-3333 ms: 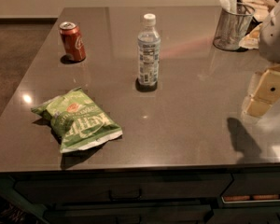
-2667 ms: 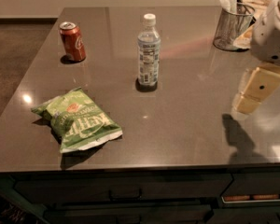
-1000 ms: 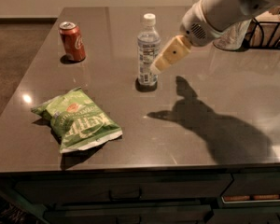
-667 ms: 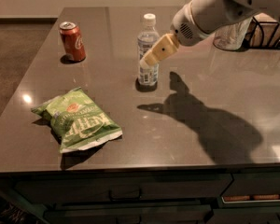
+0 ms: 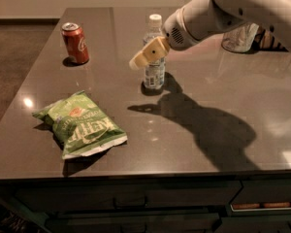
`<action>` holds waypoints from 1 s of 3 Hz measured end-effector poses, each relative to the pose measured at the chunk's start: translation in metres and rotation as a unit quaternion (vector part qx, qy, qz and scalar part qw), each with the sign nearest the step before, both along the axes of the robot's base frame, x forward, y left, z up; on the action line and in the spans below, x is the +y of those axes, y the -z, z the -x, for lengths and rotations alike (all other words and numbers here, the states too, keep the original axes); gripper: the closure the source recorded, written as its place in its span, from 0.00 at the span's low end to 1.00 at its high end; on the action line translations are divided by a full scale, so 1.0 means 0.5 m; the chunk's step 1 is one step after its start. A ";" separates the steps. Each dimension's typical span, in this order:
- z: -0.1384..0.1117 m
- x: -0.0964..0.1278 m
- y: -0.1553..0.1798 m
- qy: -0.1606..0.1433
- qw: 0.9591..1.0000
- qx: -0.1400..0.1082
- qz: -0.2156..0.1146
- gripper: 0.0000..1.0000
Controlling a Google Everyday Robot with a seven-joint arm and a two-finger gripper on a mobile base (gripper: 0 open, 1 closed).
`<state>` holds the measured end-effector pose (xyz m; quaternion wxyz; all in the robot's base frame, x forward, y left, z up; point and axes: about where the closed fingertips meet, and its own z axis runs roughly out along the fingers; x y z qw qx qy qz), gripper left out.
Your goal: Knock blue plastic bottle over
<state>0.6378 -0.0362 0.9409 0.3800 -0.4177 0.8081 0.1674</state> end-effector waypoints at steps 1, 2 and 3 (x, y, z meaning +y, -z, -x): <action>-0.012 0.023 -0.001 -0.002 1.000 0.002 -0.016 0.18; -0.014 0.026 -0.006 0.003 1.000 0.001 -0.026 0.41; 0.004 0.008 -0.027 0.015 1.000 0.004 -0.002 0.65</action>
Offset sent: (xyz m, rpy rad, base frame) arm 0.0093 0.0104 0.0079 0.0790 -0.0045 -0.0248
